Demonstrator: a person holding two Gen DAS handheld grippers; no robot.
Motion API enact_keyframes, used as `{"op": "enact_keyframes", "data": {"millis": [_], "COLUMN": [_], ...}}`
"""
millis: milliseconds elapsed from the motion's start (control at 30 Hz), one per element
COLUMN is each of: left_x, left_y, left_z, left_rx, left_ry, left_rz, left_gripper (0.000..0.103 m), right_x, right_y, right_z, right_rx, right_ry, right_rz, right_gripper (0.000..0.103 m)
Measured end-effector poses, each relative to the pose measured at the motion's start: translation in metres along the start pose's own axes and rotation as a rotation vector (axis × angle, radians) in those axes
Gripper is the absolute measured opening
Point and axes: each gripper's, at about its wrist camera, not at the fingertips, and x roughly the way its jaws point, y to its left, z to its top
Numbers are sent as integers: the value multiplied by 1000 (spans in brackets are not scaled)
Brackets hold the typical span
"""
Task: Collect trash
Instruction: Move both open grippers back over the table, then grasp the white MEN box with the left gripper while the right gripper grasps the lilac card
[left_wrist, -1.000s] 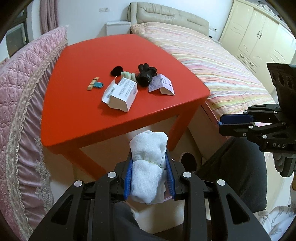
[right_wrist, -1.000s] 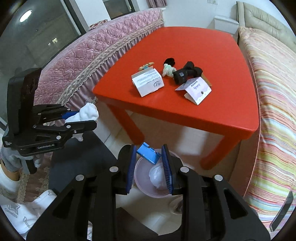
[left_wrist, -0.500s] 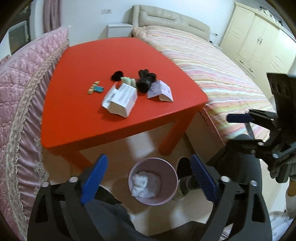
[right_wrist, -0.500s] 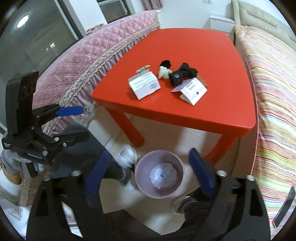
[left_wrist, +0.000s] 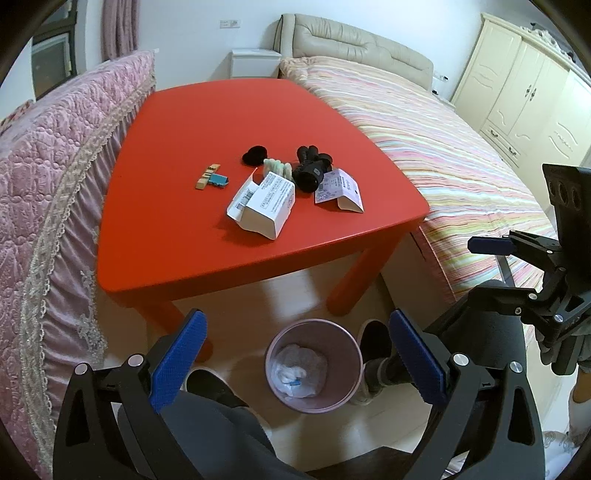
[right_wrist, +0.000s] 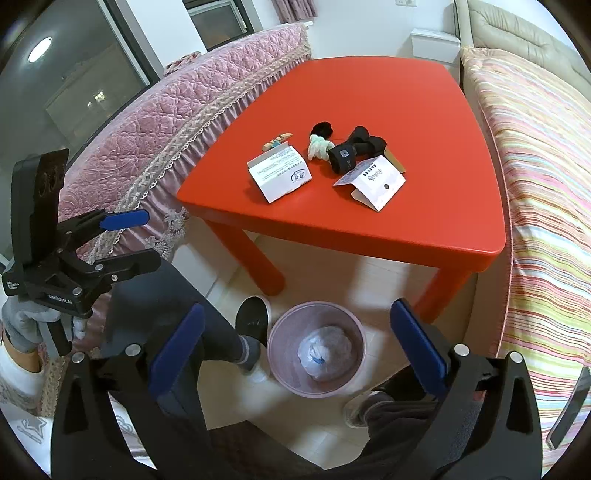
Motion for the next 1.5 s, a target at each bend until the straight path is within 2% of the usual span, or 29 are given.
{"op": "enact_keyframes", "data": {"millis": [400,700,1133,1500], "left_x": [0,10,52,100], "left_y": [8,20,31,36], "left_z": [11,37,83,103], "left_rx": [2,35,114,165], "left_ry": [-9,-4,74,176], "left_rz": [5,8,-2,-56], "left_gripper": [95,95,95,95], "right_x": [1,8,61,109], "right_y": [-7,-23,-49,-72], "right_z": [15,49,96,119], "right_rx": [-5,-62,-237,-340], "right_ry": [-8,0,118,211], "right_rz": [7,-30,-83,-40], "right_gripper": [99,99,99,99]}}
